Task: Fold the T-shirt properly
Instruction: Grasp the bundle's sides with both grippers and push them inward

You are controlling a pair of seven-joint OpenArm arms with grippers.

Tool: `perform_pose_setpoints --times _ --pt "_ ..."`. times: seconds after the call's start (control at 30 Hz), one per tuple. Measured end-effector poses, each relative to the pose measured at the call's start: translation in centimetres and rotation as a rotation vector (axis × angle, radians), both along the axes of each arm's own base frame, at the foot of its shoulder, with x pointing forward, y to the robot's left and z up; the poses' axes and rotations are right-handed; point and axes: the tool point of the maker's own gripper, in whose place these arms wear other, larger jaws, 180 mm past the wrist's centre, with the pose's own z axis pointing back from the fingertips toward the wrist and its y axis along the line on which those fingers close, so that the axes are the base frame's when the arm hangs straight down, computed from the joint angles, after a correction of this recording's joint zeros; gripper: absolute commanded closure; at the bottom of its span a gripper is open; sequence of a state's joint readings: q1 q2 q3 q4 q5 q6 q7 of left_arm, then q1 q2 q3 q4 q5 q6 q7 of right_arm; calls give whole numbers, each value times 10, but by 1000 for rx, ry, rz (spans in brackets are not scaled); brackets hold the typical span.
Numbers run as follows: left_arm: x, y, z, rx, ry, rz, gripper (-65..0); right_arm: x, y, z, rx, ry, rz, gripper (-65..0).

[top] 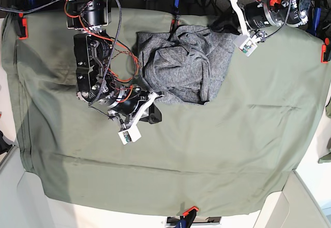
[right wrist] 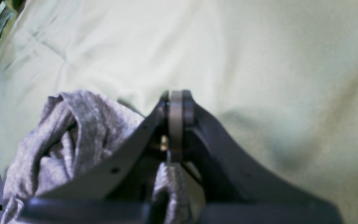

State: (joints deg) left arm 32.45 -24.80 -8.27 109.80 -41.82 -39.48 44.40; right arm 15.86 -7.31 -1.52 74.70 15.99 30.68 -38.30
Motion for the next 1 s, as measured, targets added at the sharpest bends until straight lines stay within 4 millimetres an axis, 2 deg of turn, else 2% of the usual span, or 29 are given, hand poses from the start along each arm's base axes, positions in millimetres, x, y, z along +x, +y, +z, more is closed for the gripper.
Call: perform_pose_setpoints --times 0.07,0.17,0.4,0.57,0.67,0.83,1.0 --pt "7 5 -3 -1 -33 28 0 0 0 0 0 1 0 0" --pt "7 16 -22 52 -6 29 0 -1 2 0 -3 0 9 0" --pt "36 -5 -30 15 -30 -37 0 -12 24 -1 -30 -9 88 0" --pt "65 -8 -24 40 -69 -75 0 -16 29 -5 -75 -17 119 0" --pt "80 -7 -18 61 -99 -88 0 -15 22 -8 -93 -18 115 0" --pt "117 2 1 96 -183 -40 0 -14 12 -12 -115 -16 107 0" --pt "128 3 8 102 -204 -40 0 -13 2 -16 -134 -13 102 0"
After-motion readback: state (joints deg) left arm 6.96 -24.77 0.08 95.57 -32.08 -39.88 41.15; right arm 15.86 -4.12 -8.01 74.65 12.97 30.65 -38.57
